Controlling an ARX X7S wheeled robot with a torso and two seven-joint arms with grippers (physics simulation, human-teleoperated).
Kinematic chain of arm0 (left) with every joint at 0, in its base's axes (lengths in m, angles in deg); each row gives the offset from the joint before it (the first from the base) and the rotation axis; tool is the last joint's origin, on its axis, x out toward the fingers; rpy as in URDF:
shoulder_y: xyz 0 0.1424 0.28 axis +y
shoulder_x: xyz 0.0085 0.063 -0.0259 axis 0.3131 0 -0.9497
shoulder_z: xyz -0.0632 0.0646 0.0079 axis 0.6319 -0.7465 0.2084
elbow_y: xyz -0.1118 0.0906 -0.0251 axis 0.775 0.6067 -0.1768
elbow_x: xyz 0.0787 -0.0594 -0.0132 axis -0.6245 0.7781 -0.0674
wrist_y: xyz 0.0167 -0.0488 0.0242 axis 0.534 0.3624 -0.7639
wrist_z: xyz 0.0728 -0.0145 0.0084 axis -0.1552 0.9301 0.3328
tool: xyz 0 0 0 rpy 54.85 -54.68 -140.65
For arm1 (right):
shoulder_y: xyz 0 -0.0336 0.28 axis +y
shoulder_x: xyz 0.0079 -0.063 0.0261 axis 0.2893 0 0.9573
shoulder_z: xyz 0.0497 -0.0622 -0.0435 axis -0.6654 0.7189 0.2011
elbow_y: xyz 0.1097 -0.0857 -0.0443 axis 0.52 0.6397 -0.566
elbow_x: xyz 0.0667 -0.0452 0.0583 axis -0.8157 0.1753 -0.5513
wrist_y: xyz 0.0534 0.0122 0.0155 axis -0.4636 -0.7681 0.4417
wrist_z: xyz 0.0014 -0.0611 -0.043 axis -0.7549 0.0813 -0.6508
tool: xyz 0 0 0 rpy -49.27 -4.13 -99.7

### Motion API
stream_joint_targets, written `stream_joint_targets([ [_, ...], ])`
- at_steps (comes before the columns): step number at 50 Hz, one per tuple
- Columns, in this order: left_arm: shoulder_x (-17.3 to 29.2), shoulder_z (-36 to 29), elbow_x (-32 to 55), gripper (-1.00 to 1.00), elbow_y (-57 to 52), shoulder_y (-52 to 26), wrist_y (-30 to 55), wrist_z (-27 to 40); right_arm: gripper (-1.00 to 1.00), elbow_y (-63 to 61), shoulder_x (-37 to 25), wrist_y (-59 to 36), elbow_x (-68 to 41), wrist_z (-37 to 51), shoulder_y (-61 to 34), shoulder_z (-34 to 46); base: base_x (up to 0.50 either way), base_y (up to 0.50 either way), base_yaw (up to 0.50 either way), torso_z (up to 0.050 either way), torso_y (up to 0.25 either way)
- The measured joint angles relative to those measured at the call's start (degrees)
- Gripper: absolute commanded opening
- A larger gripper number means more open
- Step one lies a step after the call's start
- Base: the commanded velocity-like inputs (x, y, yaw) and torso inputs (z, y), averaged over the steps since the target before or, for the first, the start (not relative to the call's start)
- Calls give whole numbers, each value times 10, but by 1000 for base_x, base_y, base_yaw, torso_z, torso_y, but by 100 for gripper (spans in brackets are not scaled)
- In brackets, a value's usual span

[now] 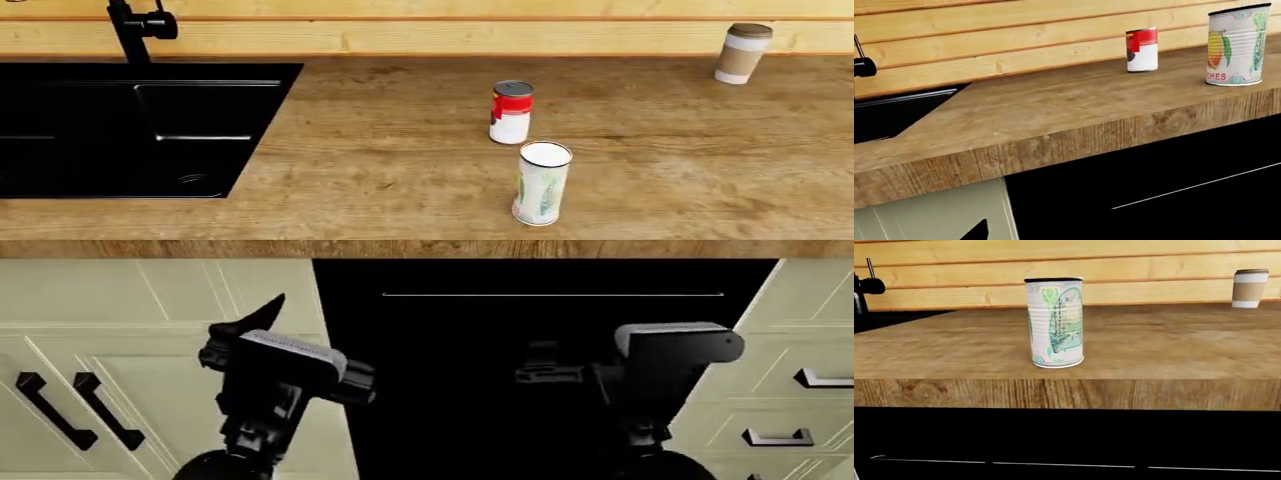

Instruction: Pick the cans from the counter and place them in their designated side in the cabinet.

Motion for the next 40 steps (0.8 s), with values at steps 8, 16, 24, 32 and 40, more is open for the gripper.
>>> stream_joint_targets([
  [8, 27, 2, 49, 100, -73, -75, 148, -34, 100, -94, -44, -169, -70, 3, -82, -15, 0, 0, 0, 0, 0],
  [16, 44, 11, 92, 100, -116, -144, 268, -54, 100, -168, -71, -343, -160, 20, -172, -57, 0, 0, 0, 0, 0],
  [24, 53, 23, 123, 100, -137, -194, 351, -62, 100, -212, -83, -467, -228, 38, -237, -90, 357, 0, 0, 0, 0],
  [32, 57, 31, 138, 100, -143, -228, 394, -63, 100, -233, -87, -539, -270, 51, -285, -104, 500, 0, 0, 0, 0],
  [40, 58, 36, 146, 100, -148, -247, 415, -62, 100, -248, -90, -577, -294, 63, -318, -115, 0, 0, 0, 0, 0],
])
